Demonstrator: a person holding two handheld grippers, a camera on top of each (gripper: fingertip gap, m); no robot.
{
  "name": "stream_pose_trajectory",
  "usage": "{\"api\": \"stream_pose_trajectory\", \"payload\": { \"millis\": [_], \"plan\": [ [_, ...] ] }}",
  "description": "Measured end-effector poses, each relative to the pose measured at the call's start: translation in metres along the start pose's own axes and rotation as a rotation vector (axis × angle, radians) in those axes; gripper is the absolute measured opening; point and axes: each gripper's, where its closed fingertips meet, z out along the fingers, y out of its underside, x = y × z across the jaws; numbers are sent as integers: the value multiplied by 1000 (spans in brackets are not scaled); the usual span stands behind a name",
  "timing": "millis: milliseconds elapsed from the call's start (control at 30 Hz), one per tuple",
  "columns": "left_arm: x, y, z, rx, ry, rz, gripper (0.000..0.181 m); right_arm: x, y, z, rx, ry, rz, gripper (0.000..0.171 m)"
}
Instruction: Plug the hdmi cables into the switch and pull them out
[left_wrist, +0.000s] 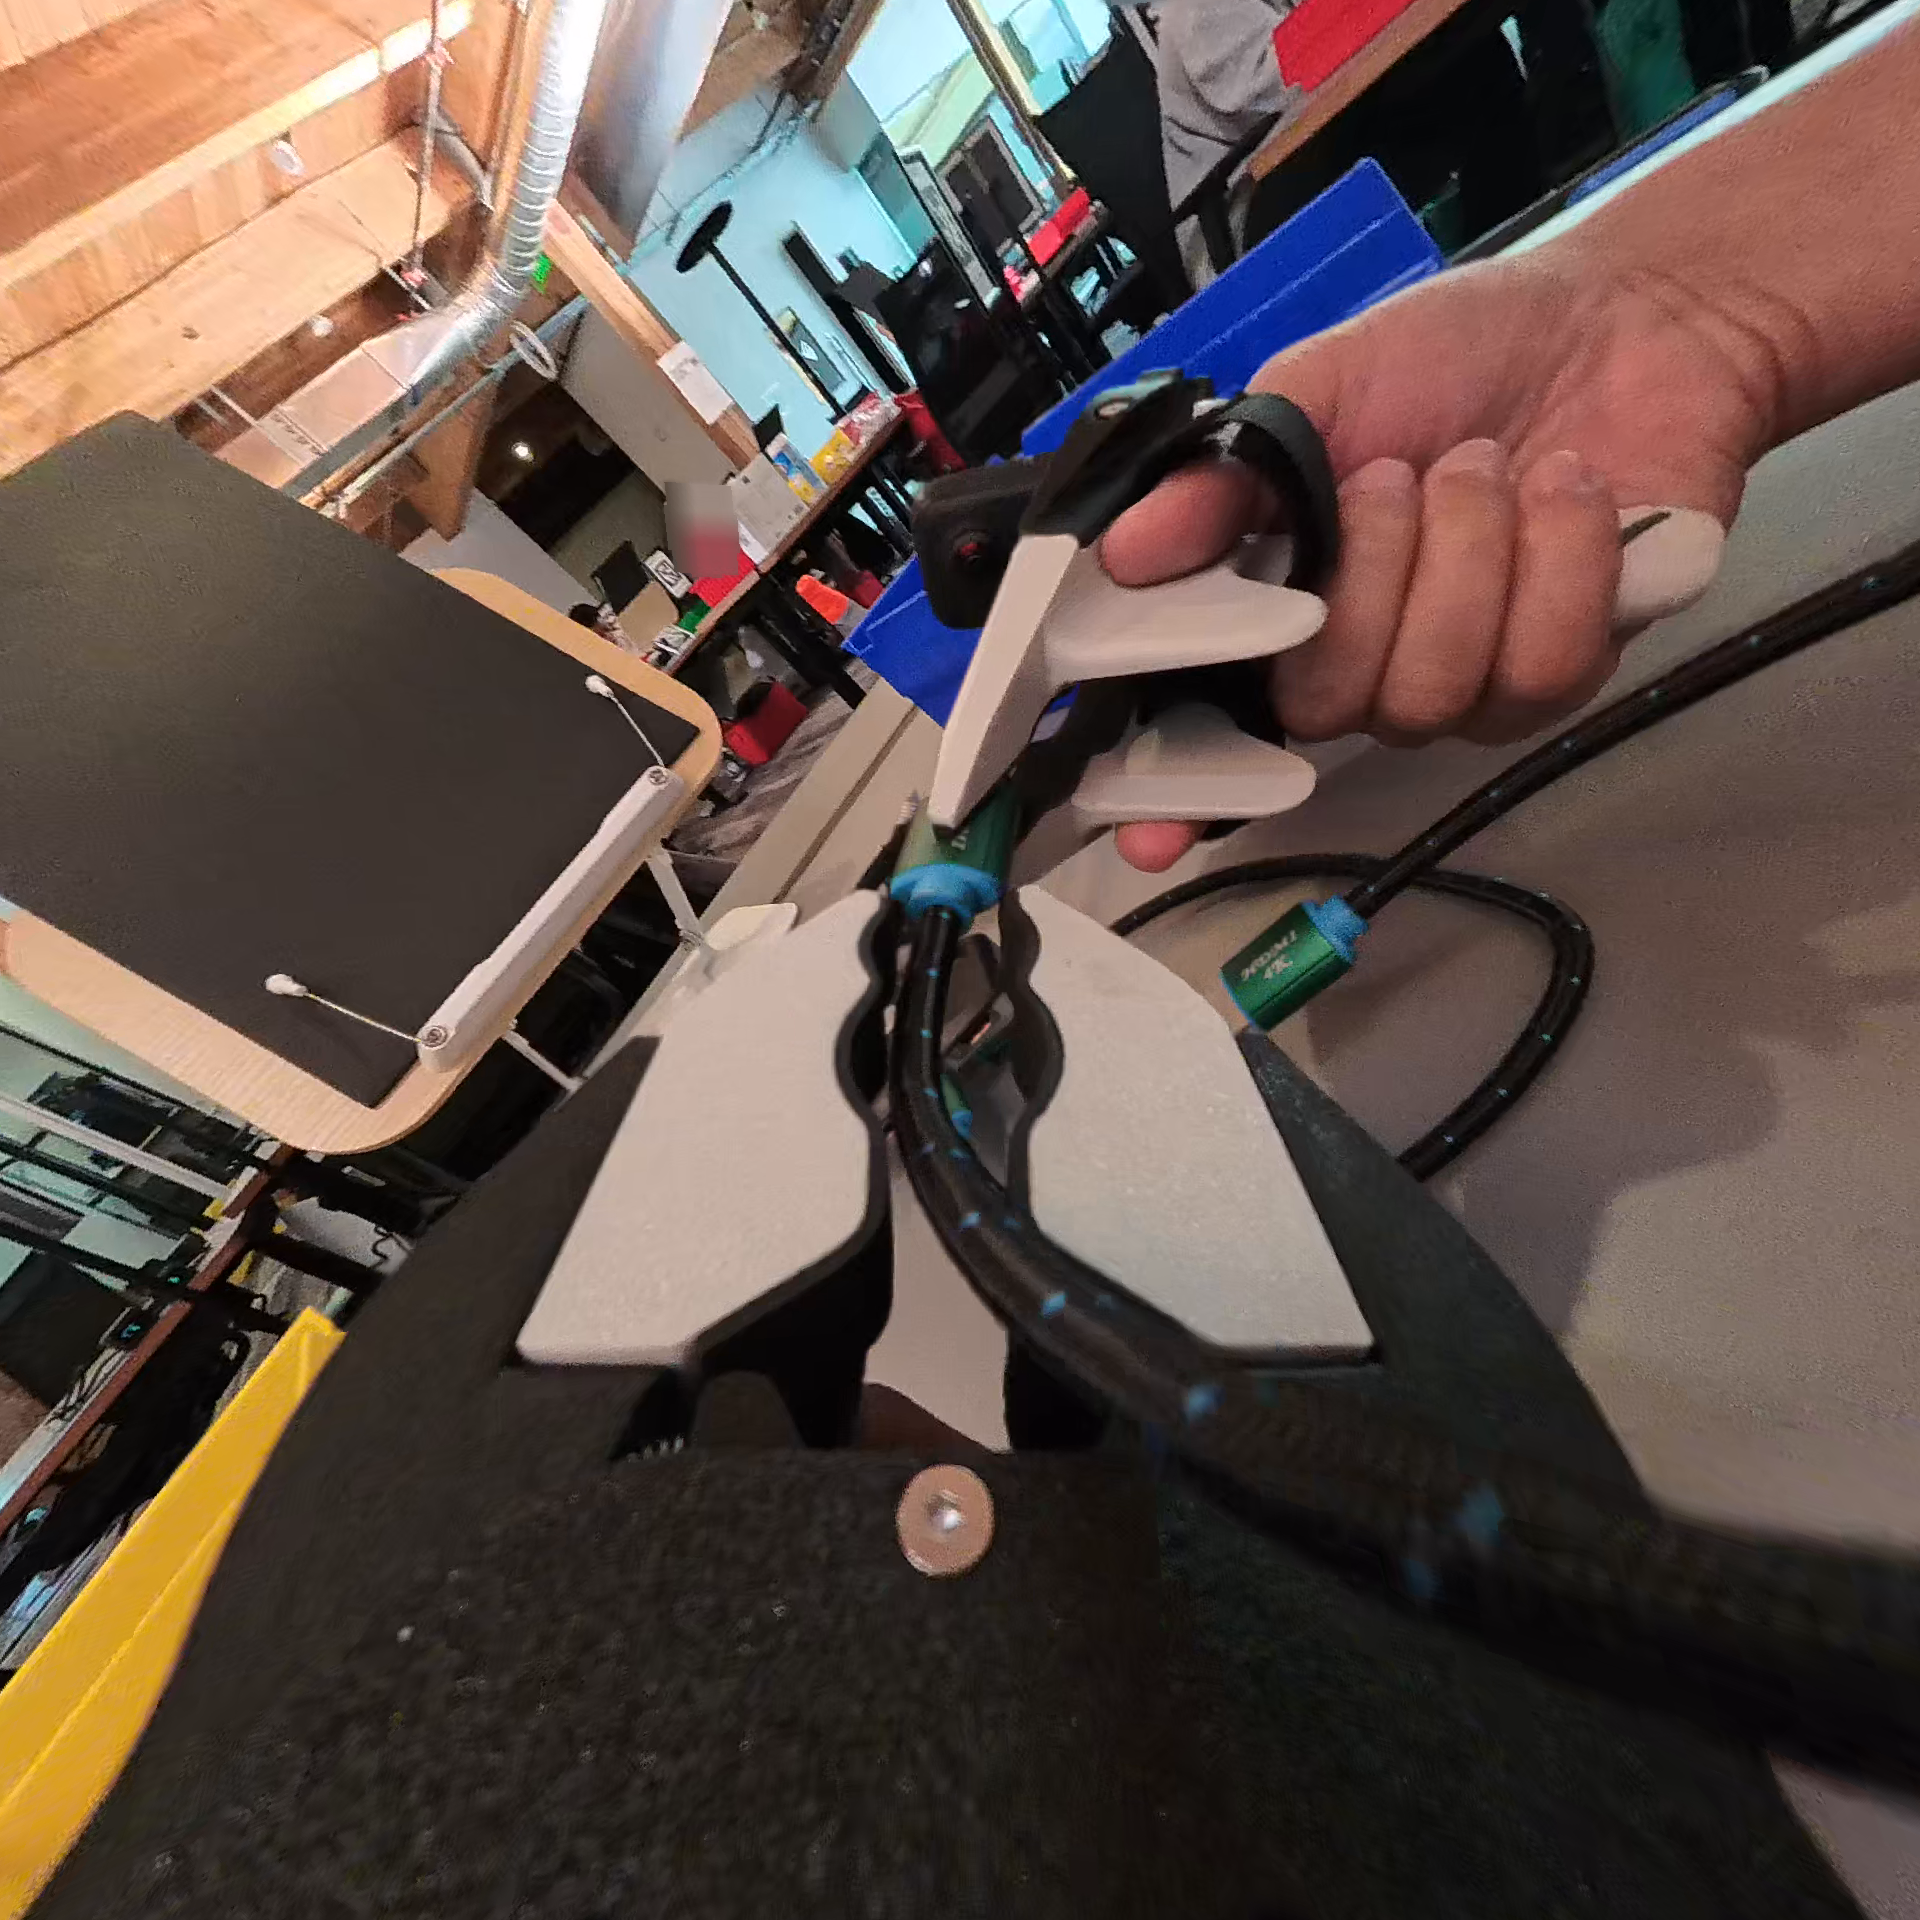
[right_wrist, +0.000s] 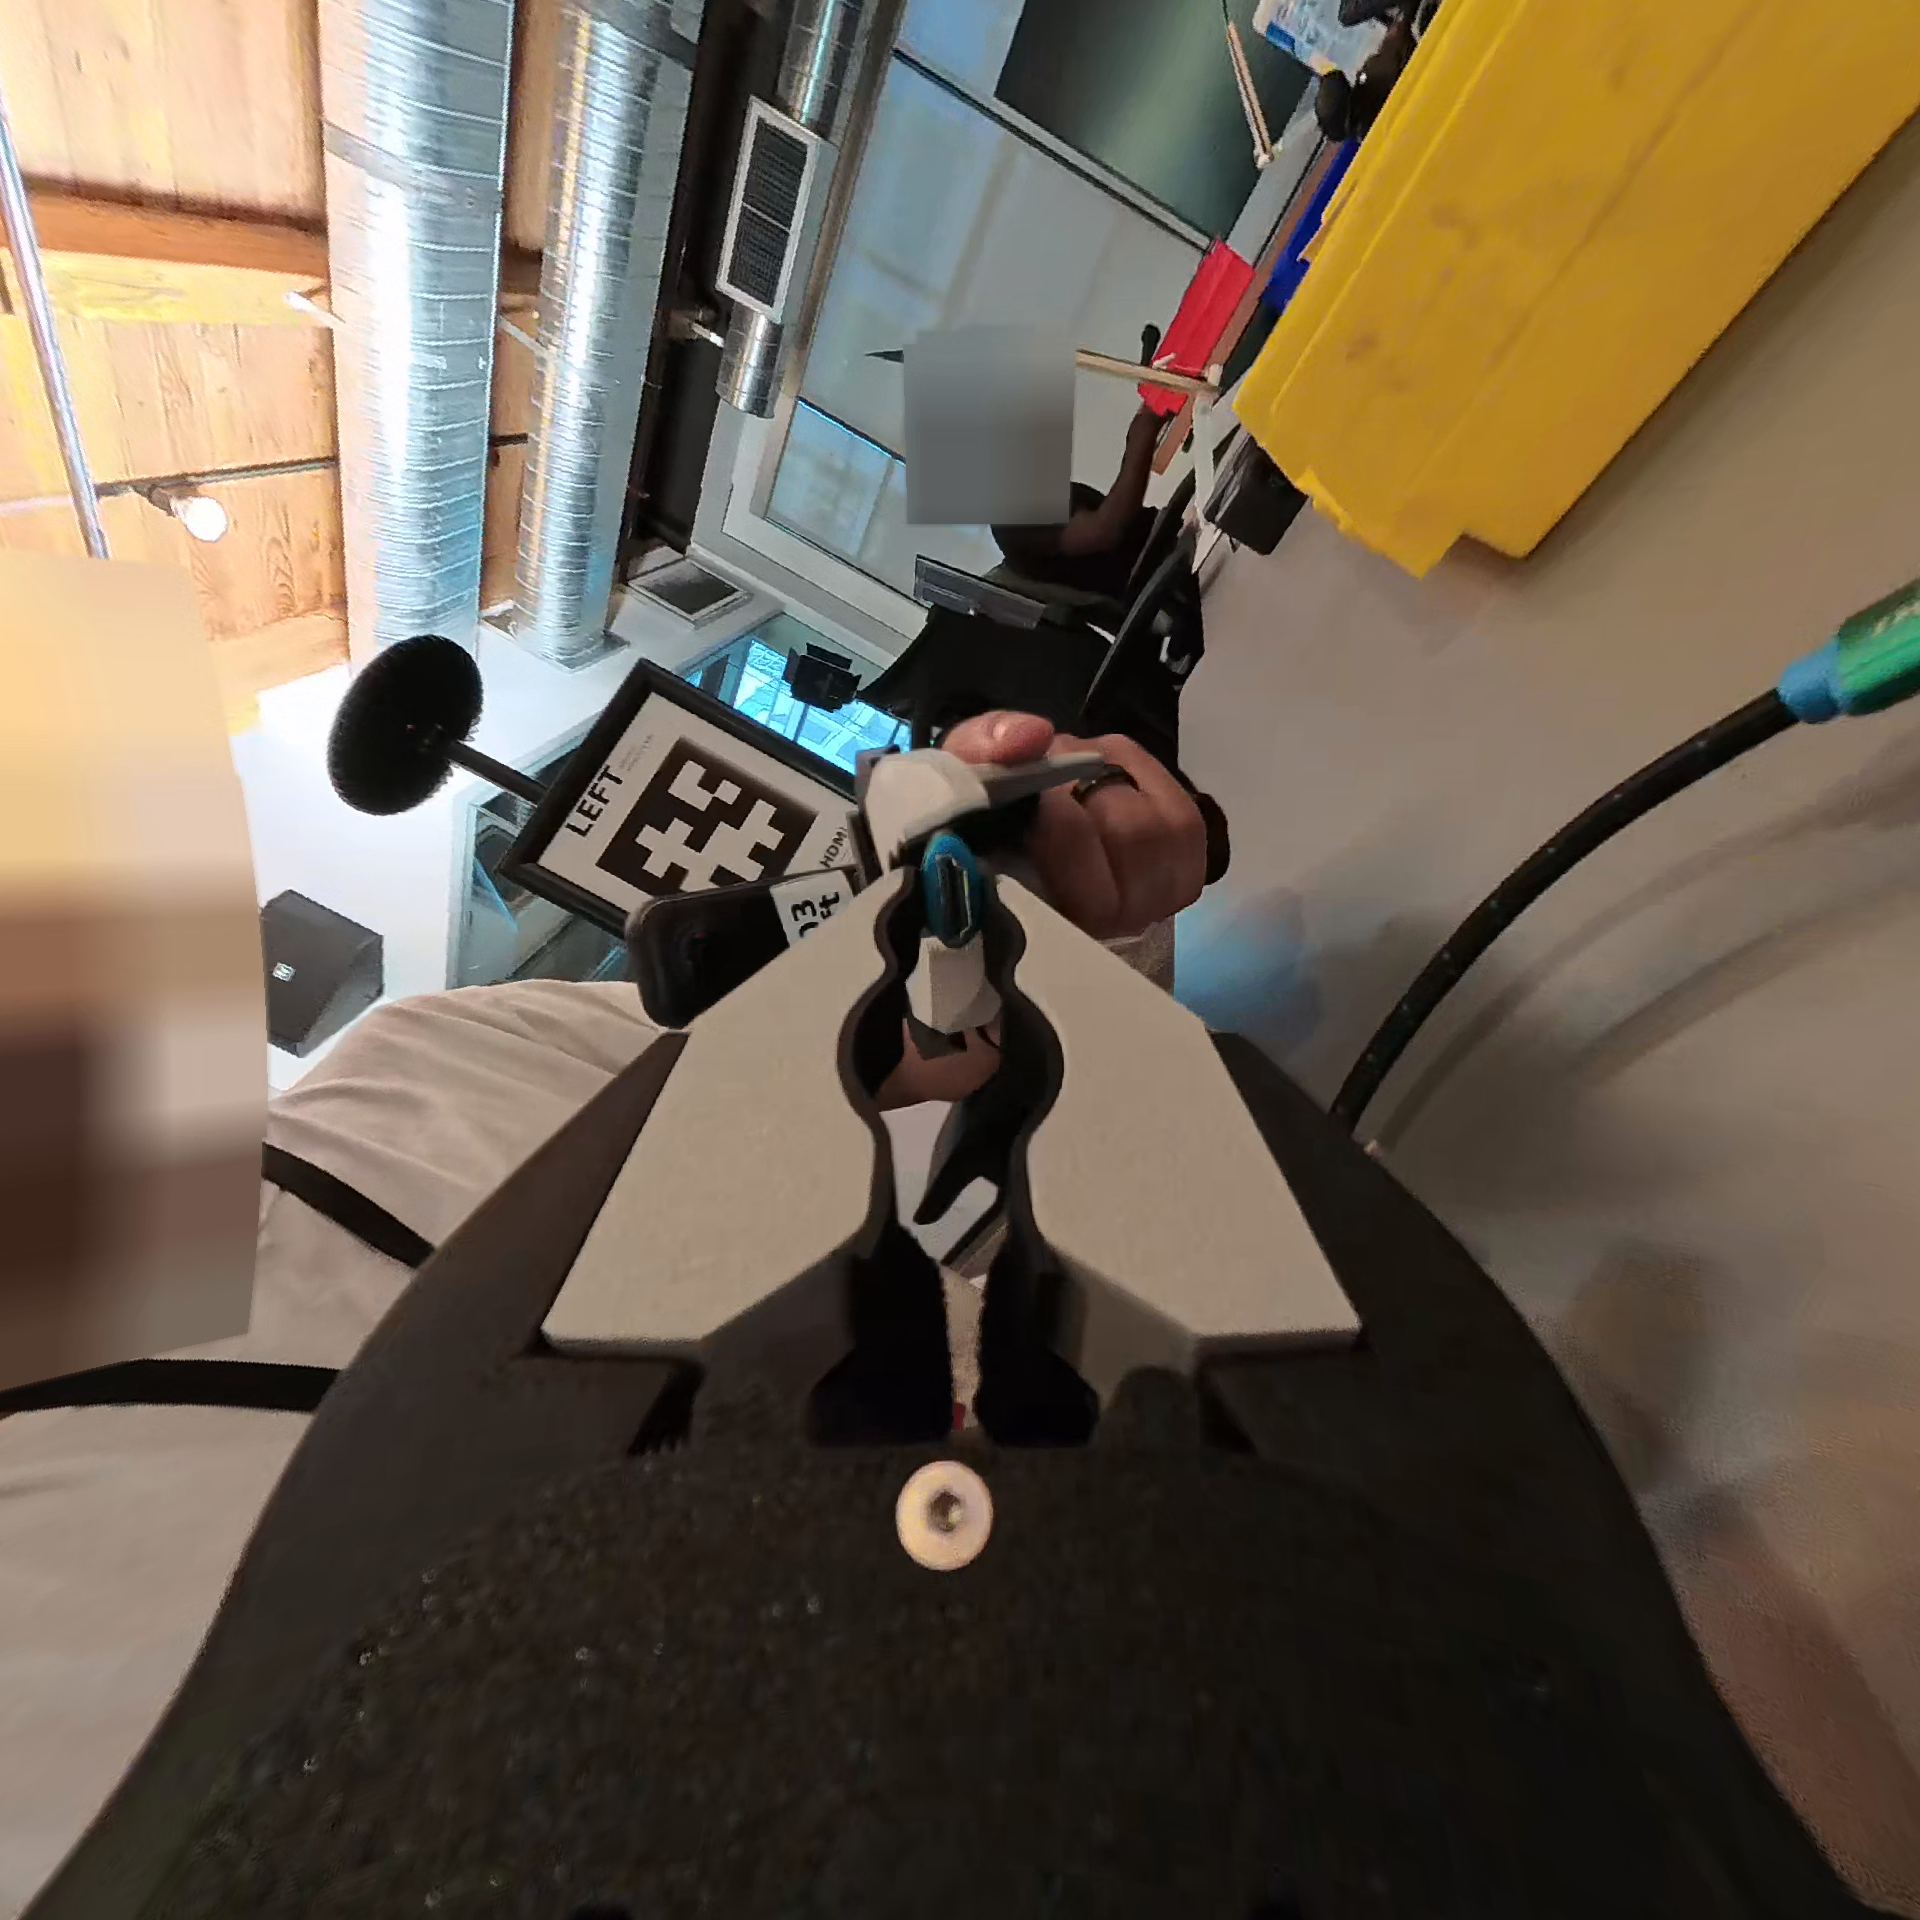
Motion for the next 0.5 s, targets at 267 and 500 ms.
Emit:
{"api": "stream_pose_trajectory", "payload": {
  "millis": [267, 500],
  "plan": [
    [10, 2, -2, -4, 33, 76, 20, 10, 13, 2, -55, 22, 89, 10],
    [1, 4, -3, -52, 58, -43, 19, 8, 6, 3, -43, 24, -5, 12]
  ]
}}
